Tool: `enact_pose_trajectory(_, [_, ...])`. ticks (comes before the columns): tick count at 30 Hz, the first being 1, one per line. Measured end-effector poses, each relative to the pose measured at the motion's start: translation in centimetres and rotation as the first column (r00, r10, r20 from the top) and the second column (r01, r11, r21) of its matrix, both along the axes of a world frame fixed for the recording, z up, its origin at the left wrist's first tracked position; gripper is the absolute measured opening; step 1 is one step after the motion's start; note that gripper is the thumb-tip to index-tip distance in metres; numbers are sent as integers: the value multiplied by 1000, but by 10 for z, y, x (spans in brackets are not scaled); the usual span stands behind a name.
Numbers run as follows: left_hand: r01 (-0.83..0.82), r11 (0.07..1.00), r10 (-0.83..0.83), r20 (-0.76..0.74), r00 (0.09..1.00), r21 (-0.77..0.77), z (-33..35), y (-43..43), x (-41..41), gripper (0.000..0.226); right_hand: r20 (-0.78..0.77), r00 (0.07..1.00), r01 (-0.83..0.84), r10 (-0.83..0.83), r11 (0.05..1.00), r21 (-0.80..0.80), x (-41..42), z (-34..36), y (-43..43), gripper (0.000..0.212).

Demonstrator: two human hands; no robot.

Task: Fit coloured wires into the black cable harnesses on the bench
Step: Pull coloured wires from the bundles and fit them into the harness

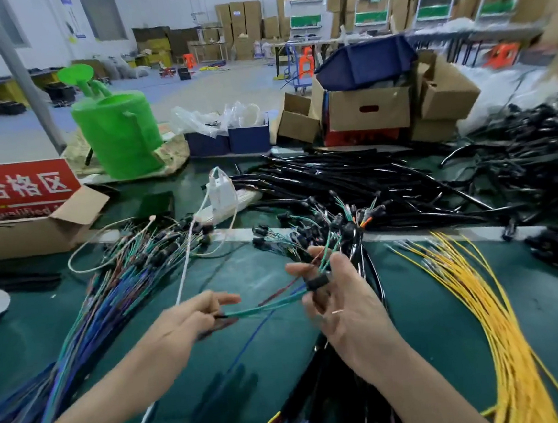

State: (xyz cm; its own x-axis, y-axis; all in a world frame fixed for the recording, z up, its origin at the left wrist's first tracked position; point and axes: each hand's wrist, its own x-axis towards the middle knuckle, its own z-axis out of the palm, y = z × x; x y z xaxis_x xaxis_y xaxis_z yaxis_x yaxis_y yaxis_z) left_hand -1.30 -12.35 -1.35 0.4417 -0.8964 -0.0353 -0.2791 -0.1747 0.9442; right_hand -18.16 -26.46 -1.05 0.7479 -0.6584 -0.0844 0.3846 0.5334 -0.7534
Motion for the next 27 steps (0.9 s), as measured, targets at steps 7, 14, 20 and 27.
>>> enact_pose_trajectory(7, [178, 984, -175, -99, 980, 22, -13, 16, -15, 13, -234, 968, 26, -93, 962, -273, -15, 22, -10, 33])
enact_pose_trajectory(14, [362, 932, -362, 27, 932, 12, 2, 16, -43, 40, -210, 964, 39, -164, 866, -498, -25, 67, -41, 54])
enact_pose_trajectory(20, [405, 909, -412, -345, 843, -97, 8, 23, -54, 37, -327, 868, 66, -373, 740, -669, -15, 121, -121, 37])
enact_pose_trajectory(27, [143, 990, -119, -541, 832, 1, -30, -52, -90, 30, -450, 712, 315, -539, 818, -480, -6, 105, -212, 43])
